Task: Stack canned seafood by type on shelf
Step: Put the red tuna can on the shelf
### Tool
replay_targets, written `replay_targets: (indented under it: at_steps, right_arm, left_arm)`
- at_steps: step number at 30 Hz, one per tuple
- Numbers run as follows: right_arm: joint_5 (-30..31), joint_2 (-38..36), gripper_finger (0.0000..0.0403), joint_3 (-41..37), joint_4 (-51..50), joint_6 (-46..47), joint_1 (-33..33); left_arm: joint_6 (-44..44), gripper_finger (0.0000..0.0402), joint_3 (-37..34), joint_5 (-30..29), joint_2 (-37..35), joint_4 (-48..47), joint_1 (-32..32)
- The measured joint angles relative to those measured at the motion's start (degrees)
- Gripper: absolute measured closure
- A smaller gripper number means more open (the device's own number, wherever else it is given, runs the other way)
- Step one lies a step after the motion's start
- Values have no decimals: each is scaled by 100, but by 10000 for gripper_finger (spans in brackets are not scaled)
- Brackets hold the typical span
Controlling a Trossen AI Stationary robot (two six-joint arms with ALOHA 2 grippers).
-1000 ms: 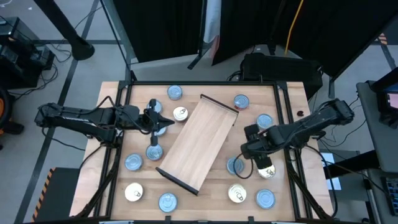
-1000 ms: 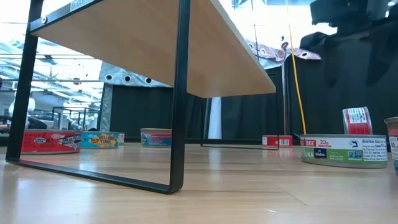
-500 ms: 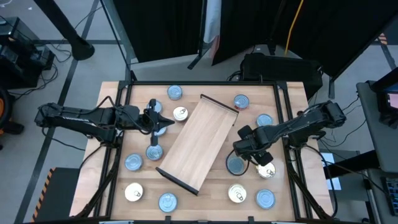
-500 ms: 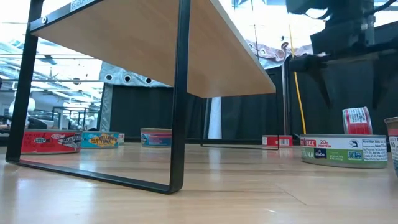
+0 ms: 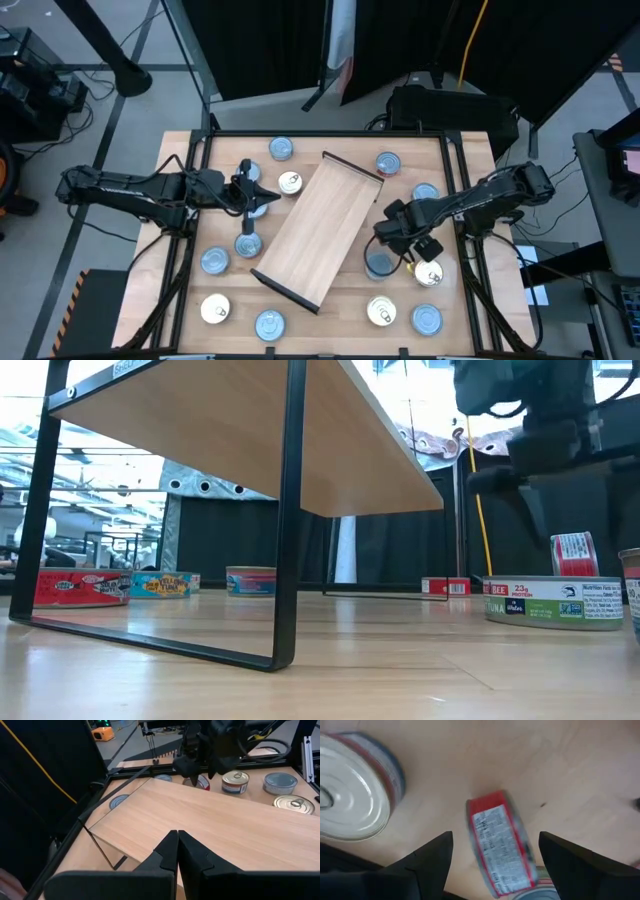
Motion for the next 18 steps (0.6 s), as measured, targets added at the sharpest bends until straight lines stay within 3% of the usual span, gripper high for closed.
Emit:
replay_targets:
  at_steps: [9, 18]
  right_arm:
    - [58, 0, 147, -531, 575, 158, -16]
    - [-3, -36, 283, -531, 571, 405, 2]
  left_arm:
    - [19, 389, 0, 0, 0, 2, 0]
    - [17, 389, 0, 0, 0, 4, 0]
